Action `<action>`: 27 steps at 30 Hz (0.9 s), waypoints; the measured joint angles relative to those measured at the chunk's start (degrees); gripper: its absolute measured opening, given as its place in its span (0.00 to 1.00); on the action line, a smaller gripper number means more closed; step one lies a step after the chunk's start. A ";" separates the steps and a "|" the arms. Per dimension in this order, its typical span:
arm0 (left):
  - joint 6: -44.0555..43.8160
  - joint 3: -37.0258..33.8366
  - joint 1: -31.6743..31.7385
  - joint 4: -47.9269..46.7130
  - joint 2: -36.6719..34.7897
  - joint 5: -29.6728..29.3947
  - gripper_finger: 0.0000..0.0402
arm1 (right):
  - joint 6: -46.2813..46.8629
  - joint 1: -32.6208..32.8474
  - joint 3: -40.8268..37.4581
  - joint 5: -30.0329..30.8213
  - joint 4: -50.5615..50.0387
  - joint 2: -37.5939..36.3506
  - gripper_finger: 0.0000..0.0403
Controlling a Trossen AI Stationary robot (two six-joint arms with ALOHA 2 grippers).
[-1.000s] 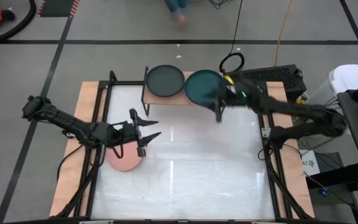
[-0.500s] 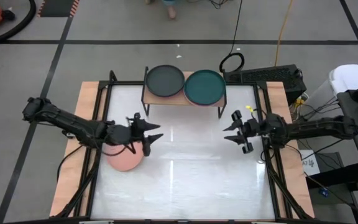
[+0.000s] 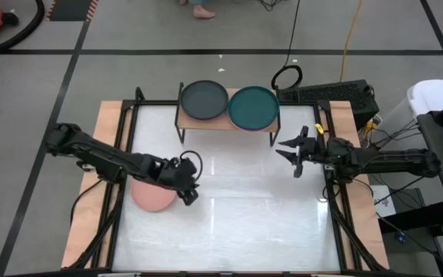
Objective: Place and stack plates onto a shelf
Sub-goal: Stack the light orange plate into the black plate on the shelf
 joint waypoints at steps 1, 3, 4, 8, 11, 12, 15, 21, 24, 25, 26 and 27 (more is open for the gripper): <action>-2.11 0.00 0.11 -2.14 0.75 1.39 0.37 | 0.02 0.35 0.07 0.00 0.30 -0.14 0.32; -7.18 0.00 0.12 -6.76 2.18 3.65 0.37 | 0.01 0.83 0.07 -0.01 0.20 -0.16 0.32; -9.48 -0.02 0.12 -8.81 2.73 4.80 0.37 | 0.00 0.98 0.07 -0.01 0.16 -0.13 0.32; -16.24 -0.02 0.12 -12.34 4.96 9.38 0.37 | 0.00 0.99 0.07 0.02 -0.02 -0.08 0.32; -18.29 -0.02 0.02 -11.21 6.68 12.09 0.37 | 0.03 0.99 0.07 0.00 0.00 -0.11 0.32; -18.93 -0.02 -0.09 -11.27 7.24 12.99 0.37 | 0.04 0.99 0.07 0.01 0.00 -0.11 0.32; -20.15 -0.02 -0.14 -12.51 8.84 14.95 0.37 | 0.04 0.97 0.07 0.00 0.02 -0.09 0.32; -22.83 -0.02 0.14 -17.88 9.84 16.01 0.37 | 0.15 0.97 0.07 0.02 0.08 0.02 0.32; -23.32 -0.02 0.23 -18.19 9.80 16.00 0.37 | 0.29 0.97 0.07 0.02 0.09 0.06 0.32; -23.45 -0.02 0.21 -18.38 9.80 16.00 0.37 | 0.31 0.97 0.07 0.02 0.09 0.06 0.32; -23.83 -0.02 0.21 -18.32 9.80 16.00 0.37 | 0.30 0.97 0.07 0.02 0.09 0.06 0.32; -24.22 -0.02 0.17 -17.98 10.05 16.02 0.37 | 0.31 0.97 0.07 0.02 0.09 0.06 0.32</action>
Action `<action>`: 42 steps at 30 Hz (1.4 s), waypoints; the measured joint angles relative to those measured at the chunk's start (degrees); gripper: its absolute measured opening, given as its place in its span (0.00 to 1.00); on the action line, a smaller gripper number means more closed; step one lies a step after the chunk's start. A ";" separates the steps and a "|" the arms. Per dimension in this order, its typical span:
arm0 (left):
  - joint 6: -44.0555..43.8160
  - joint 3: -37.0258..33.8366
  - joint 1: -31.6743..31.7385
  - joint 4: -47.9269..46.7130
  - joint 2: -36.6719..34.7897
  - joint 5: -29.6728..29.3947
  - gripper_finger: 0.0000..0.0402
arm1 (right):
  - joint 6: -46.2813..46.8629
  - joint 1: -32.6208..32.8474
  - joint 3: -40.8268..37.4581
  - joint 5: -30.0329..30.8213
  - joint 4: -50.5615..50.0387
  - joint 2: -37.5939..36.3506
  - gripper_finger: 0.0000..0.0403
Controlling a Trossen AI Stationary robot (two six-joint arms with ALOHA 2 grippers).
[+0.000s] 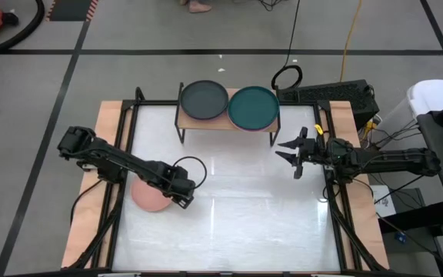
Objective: Place and stack plates onto a shelf
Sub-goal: Stack the light orange plate into the black plate on the shelf
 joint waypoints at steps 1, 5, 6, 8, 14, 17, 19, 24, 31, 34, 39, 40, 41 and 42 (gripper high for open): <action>-0.23 0.00 0.00 0.56 0.62 0.09 0.37 | 0.00 0.00 0.00 0.00 0.00 0.00 0.32; -0.19 0.00 0.00 2.56 4.00 0.39 0.37 | 0.20 0.00 0.00 0.02 -0.09 0.00 0.32; -0.15 0.00 0.00 3.08 5.28 0.67 0.37 | 0.20 0.00 0.00 0.02 -0.10 0.01 0.32; 0.64 0.18 0.00 3.21 7.58 1.66 0.37 | 0.29 0.00 0.00 0.02 -0.11 0.06 0.32; 0.99 0.32 0.42 1.96 9.85 2.76 0.35 | 0.43 0.00 0.00 0.02 -0.13 0.40 0.32; 0.92 0.20 0.39 1.47 8.91 2.84 0.27 | 0.44 0.00 0.00 0.02 -0.07 0.47 0.32; 0.96 0.16 0.37 1.32 8.46 3.06 0.18 | 0.44 0.00 0.00 0.02 -0.07 0.49 0.32; 3.78 4.56 -0.13 -5.70 8.30 1.56 0.03 | 0.44 -0.01 0.00 0.00 0.01 0.50 0.32; 15.48 21.30 -0.69 -12.08 8.36 -6.86 0.02 | 0.44 -0.02 -0.02 0.00 0.09 0.52 0.32; 23.07 29.60 -1.33 -11.58 8.29 -11.83 0.02 | 0.44 -0.02 -0.02 0.00 0.10 0.51 0.32; 34.37 41.60 -1.94 -18.59 8.31 -24.96 0.02 | 0.44 -0.02 -0.02 0.00 0.07 0.50 0.32; 36.78 43.53 -1.76 -20.64 8.22 -27.97 0.02 | 0.42 -0.02 -0.02 0.00 0.07 0.50 0.32; 39.63 45.33 -1.31 -22.48 8.09 -30.76 0.02 | 0.42 -0.02 -0.02 -0.02 0.07 0.52 0.32; 42.75 46.76 -0.63 -23.96 8.05 -33.01 0.02 | 0.37 -0.02 -0.02 0.00 0.07 0.52 0.32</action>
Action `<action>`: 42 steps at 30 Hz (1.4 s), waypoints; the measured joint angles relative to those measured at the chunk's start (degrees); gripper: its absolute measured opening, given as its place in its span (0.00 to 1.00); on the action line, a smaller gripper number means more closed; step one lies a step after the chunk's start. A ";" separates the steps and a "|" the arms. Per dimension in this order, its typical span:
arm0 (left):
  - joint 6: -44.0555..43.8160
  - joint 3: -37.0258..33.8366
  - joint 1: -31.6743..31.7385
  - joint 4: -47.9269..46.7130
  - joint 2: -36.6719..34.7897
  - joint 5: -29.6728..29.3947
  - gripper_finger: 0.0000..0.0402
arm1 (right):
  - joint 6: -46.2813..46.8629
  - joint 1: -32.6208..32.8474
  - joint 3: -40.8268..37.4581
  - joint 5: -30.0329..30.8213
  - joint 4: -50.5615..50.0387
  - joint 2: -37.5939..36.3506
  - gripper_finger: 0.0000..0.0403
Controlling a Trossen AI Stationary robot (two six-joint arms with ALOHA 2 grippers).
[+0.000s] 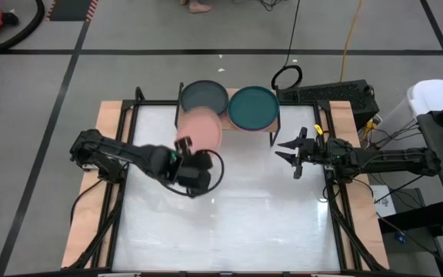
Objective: Place and stack plates onto a shelf
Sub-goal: Stack the light orange plate into the black plate on the shelf
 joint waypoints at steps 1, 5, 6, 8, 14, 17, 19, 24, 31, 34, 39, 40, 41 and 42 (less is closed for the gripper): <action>3.30 1.44 1.15 -1.38 0.03 -1.42 0.02 | -0.02 0.00 0.00 -0.02 0.00 0.00 0.32; 15.17 6.99 8.41 -2.24 0.19 -1.48 0.02 | 0.18 0.00 0.00 -0.02 0.00 0.00 0.32; 18.73 7.98 10.71 -0.91 0.07 0.05 0.02 | 0.31 0.00 0.00 0.00 0.00 0.00 0.32; 25.67 8.93 15.44 2.49 0.01 4.42 0.02 | 0.39 0.00 0.00 -0.02 0.00 0.02 0.32; 36.22 9.00 28.82 6.31 0.29 12.42 0.02 | 0.44 0.00 0.00 -0.02 0.00 0.07 0.32; 36.47 9.09 33.72 6.14 1.50 14.72 0.02 | 0.43 0.00 0.00 -0.02 0.00 0.15 0.32; 36.54 9.07 35.44 5.75 2.98 17.42 0.02 | 0.43 0.00 0.00 -0.02 0.00 0.31 0.32; 37.82 9.07 36.26 5.39 6.25 19.74 0.02 | 0.46 0.00 0.00 -0.04 0.00 0.63 0.32; 38.32 9.07 36.35 5.35 10.75 20.75 0.03 | 0.46 0.00 -0.02 -0.05 0.00 0.90 0.32; 38.28 9.07 36.43 5.39 11.54 20.73 0.08 | 0.46 0.00 -0.02 -0.06 0.00 0.90 0.32; 38.19 9.07 36.36 6.51 11.50 21.41 0.13 | 0.46 0.00 -0.02 -0.06 0.01 0.90 0.32; 37.91 9.07 36.36 6.46 11.50 21.70 0.14 | 0.46 0.00 -0.02 -0.06 0.02 0.90 0.32; 37.70 9.07 36.38 6.44 11.50 21.89 0.14 | 0.46 0.00 -0.02 -0.06 0.02 0.90 0.32; 37.42 9.07 36.41 6.39 11.37 21.96 0.15 | 0.46 0.00 -0.02 -0.06 0.02 0.90 0.32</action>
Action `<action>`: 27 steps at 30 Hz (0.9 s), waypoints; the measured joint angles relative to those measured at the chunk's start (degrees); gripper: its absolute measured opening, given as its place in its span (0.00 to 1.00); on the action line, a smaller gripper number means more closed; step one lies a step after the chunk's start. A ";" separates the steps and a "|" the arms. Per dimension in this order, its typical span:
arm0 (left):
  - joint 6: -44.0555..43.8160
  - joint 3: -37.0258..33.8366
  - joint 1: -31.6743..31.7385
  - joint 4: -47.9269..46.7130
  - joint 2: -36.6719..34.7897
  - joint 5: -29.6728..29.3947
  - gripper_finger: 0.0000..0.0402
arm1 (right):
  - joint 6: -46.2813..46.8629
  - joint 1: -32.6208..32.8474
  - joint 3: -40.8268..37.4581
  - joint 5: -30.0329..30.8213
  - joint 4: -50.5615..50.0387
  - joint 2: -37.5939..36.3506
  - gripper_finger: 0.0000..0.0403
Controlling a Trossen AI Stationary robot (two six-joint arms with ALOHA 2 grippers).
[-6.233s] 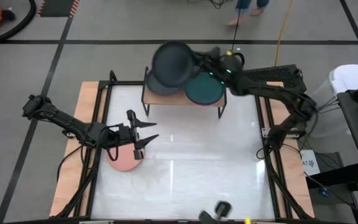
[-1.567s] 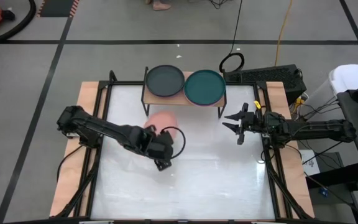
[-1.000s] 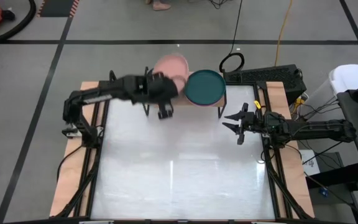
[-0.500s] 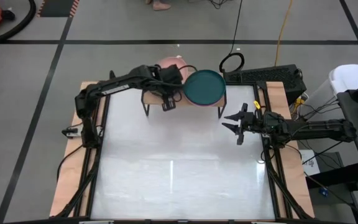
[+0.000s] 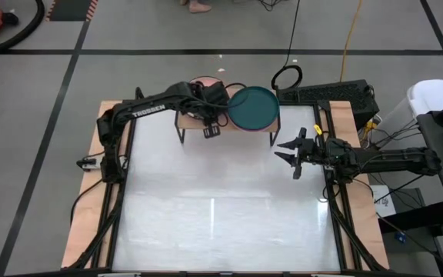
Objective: Place and stack plates onto a shelf
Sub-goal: Stack the light orange plate into the black plate on the shelf, then return to Home Position
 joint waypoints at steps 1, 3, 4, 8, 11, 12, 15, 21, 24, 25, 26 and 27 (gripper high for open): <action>-0.15 -0.02 0.00 -0.14 -0.26 0.08 0.16 | 0.00 0.00 0.00 0.00 0.00 0.00 0.32; -0.19 -0.02 -0.05 0.04 -0.60 0.34 0.19 | 0.00 0.00 0.00 0.00 0.00 0.00 0.32; -0.20 -0.02 -0.08 -0.01 -1.10 0.42 0.21 | 0.00 0.00 0.00 -0.02 0.00 0.00 0.32; -0.70 -0.02 -0.42 1.33 -3.35 0.46 0.31 | 0.01 0.01 0.00 -0.13 0.00 0.00 0.32; -0.91 -0.02 -0.81 2.64 -6.24 0.44 0.39 | 0.11 0.00 0.00 -0.13 0.02 -0.02 0.32; -1.02 -0.02 -1.03 3.11 -7.32 0.43 0.41 | 0.13 0.02 0.00 -0.15 0.00 0.00 0.32; -2.35 -0.02 -1.90 3.76 -11.67 0.43 0.44 | 0.24 0.00 0.00 -0.13 -0.13 0.00 0.32; -6.08 -0.30 -7.01 9.51 -21.37 -0.81 0.39 | 0.42 0.01 0.00 0.00 -0.26 0.00 0.32; -4.69 -3.67 -11.45 13.29 -25.78 -5.25 0.34 | -0.24 0.00 0.00 0.00 -0.90 -0.04 0.32; -4.70 -5.68 -12.82 14.78 -27.40 -6.82 0.32 | -0.72 0.01 0.00 0.00 -1.68 -0.13 0.32; -4.91 -8.23 -14.03 16.33 -29.32 -8.13 0.30 | -1.07 0.01 0.00 0.01 -2.65 -0.45 0.32; -5.36 -11.15 -15.28 17.96 -31.29 -9.22 0.29 | -1.25 0.00 0.01 0.02 -3.74 -1.07 0.32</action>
